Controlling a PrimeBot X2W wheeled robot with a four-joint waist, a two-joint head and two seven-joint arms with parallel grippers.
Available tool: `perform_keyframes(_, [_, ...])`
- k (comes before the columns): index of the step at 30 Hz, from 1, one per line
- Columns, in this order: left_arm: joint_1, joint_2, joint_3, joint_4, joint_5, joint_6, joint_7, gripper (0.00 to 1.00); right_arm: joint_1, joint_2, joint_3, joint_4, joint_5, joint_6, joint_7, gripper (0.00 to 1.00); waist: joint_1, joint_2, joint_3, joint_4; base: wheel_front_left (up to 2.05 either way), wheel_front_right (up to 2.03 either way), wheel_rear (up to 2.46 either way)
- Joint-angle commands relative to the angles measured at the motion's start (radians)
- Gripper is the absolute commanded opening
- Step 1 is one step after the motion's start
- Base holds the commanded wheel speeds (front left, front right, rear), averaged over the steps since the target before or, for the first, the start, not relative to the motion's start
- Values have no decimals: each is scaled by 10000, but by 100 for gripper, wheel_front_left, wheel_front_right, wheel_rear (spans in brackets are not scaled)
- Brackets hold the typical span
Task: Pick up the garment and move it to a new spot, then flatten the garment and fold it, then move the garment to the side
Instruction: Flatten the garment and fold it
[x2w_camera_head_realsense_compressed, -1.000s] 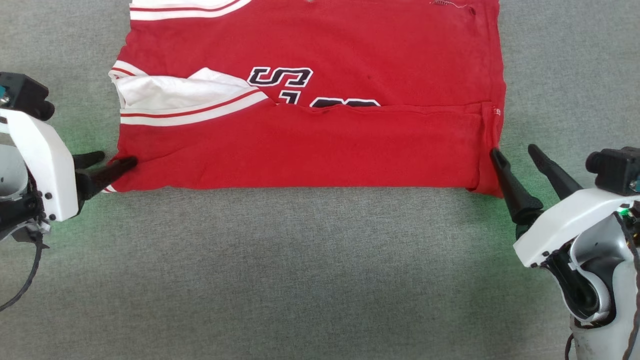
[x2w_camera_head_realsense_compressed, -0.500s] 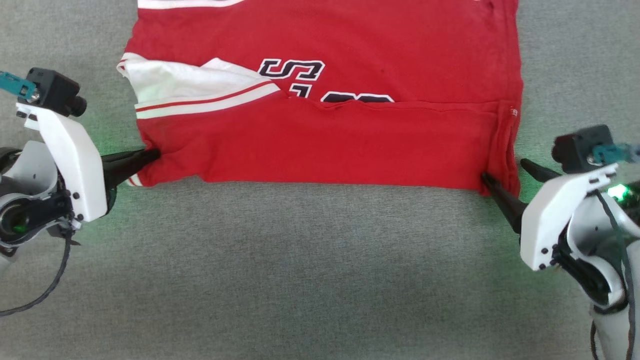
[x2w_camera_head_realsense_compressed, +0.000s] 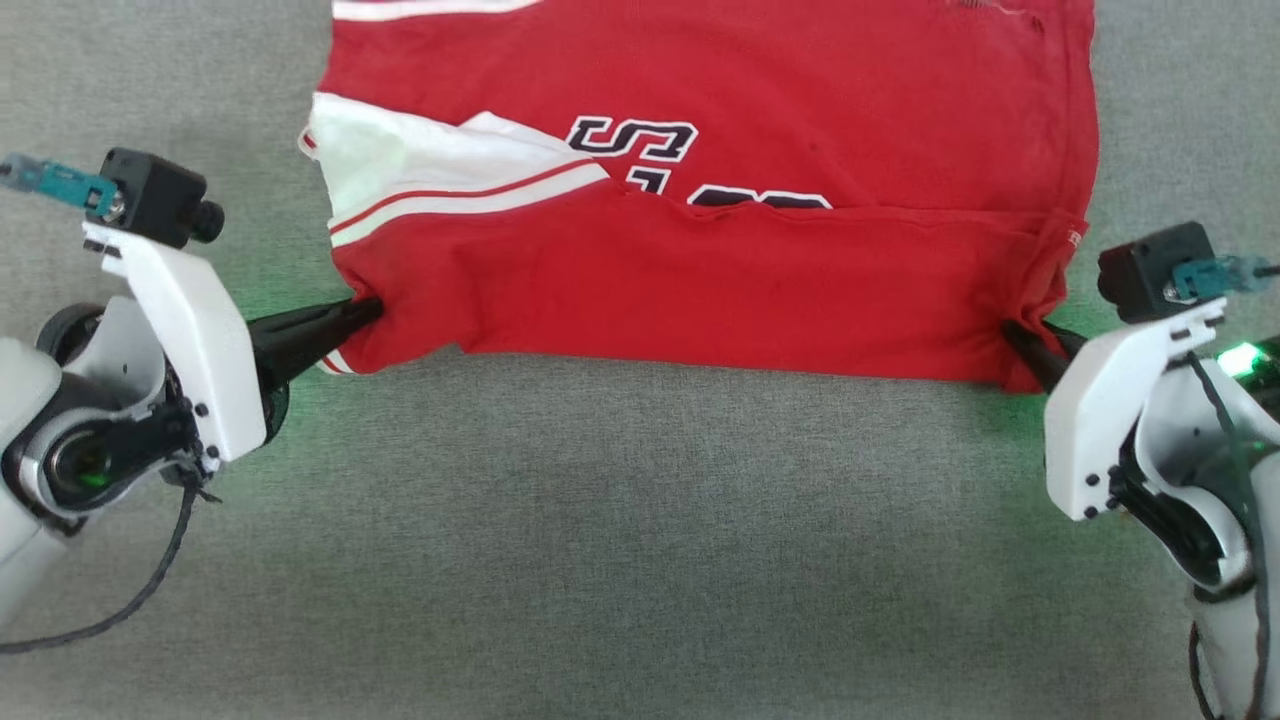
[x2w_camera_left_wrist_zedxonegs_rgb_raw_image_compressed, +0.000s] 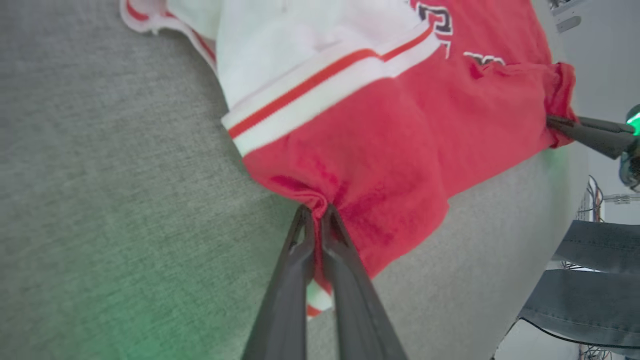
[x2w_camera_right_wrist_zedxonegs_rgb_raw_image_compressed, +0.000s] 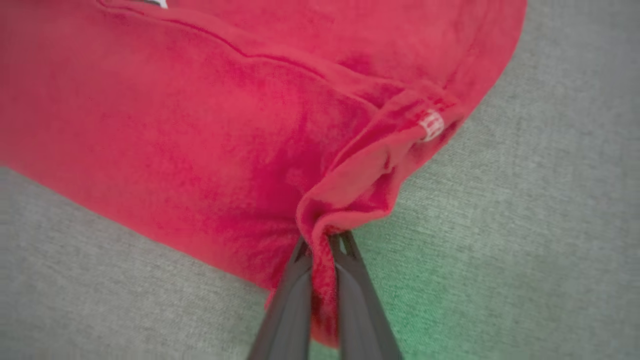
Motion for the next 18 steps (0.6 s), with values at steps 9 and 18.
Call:
perform_keyframes(9, [1362, 863, 112, -1527, -521, -38, -1146, 0, 880, -613, 3, -535, 346, -31, 0, 0, 0, 0, -817, 322, 0, 0, 0])
perform_keyframes(18, [2789, 1987, -121, -3176, -276, 51, -2230, 0, 2321, -1418, -354, -1294, 779, -31, 432, 0, 0, 0, -1120, 473, 0, 0, 0])
